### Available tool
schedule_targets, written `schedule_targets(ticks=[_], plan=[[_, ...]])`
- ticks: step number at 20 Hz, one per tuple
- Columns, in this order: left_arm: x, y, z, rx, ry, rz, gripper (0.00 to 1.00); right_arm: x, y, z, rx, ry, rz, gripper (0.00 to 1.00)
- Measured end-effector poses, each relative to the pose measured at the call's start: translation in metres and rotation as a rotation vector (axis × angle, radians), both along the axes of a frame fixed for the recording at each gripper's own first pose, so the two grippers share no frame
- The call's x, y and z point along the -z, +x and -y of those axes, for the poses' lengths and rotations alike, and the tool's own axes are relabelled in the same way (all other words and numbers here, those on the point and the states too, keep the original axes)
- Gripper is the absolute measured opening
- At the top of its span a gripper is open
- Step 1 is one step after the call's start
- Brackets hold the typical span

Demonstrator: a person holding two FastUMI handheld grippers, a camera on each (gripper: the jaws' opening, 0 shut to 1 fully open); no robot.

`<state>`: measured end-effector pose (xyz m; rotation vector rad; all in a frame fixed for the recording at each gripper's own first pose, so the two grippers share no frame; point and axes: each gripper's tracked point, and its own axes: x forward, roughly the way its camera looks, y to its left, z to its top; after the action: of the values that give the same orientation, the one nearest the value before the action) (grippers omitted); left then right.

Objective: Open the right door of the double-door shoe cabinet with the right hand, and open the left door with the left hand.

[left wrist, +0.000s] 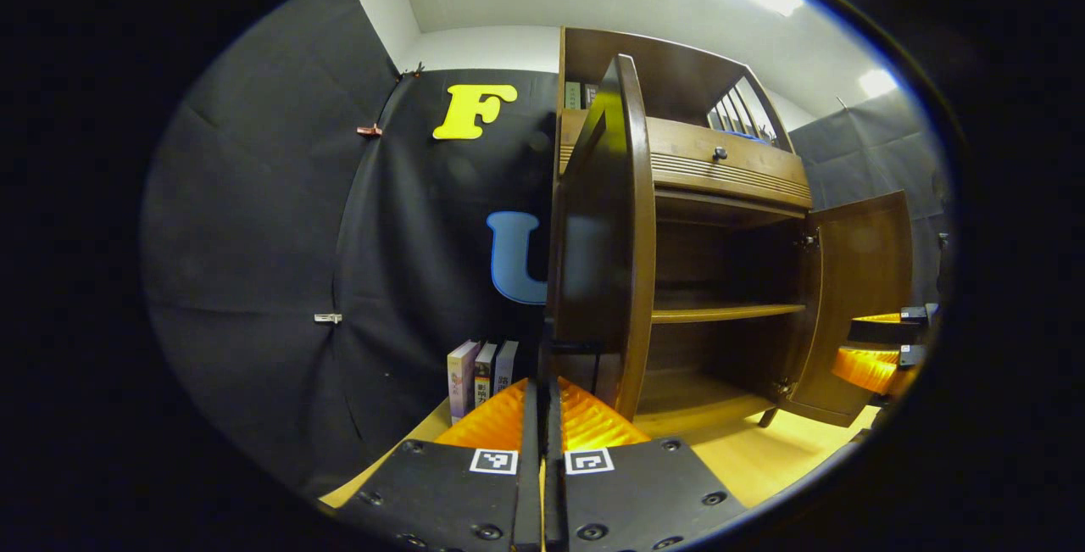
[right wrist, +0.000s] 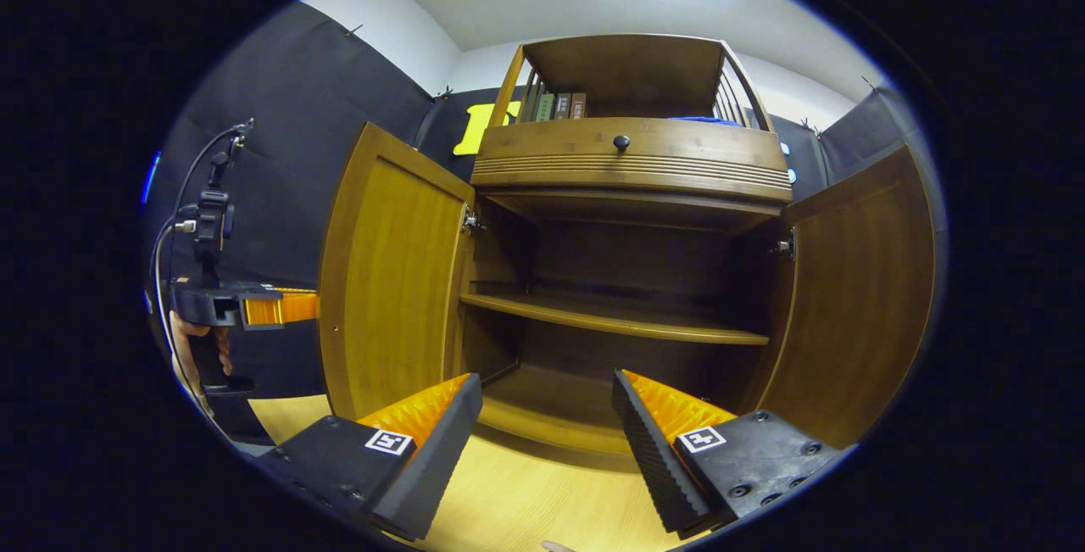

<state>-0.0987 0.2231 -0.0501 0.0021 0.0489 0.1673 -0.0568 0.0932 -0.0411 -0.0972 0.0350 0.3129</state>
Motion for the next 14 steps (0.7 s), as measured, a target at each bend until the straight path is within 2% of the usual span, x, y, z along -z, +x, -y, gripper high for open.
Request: schedule_targets(ticks=[5,7,8,9,11,14], plan=[[-0.016,-0.028,-0.004,-0.049,0.043,0.013,0.06,-0.001,-0.006,0.001,-0.018,0.024,0.000,0.98],[-0.022,-0.040,0.004,-0.046,0.044,0.021,0.05,0.000,-0.010,0.001,-0.023,0.028,-0.001,0.96],[-0.024,-0.045,0.011,-0.030,0.042,0.020,0.02,0.000,-0.012,0.003,-0.026,0.029,-0.004,0.98],[-0.026,-0.049,0.021,-0.008,0.040,0.020,0.05,0.000,-0.013,0.004,-0.026,0.031,-0.007,0.96],[-0.033,-0.057,0.042,0.033,0.046,0.031,0.03,0.001,-0.016,0.009,-0.021,0.035,-0.012,0.96],[-0.036,-0.060,0.073,0.095,0.066,0.029,0.05,0.002,-0.021,0.021,0.007,0.039,-0.015,0.97]])
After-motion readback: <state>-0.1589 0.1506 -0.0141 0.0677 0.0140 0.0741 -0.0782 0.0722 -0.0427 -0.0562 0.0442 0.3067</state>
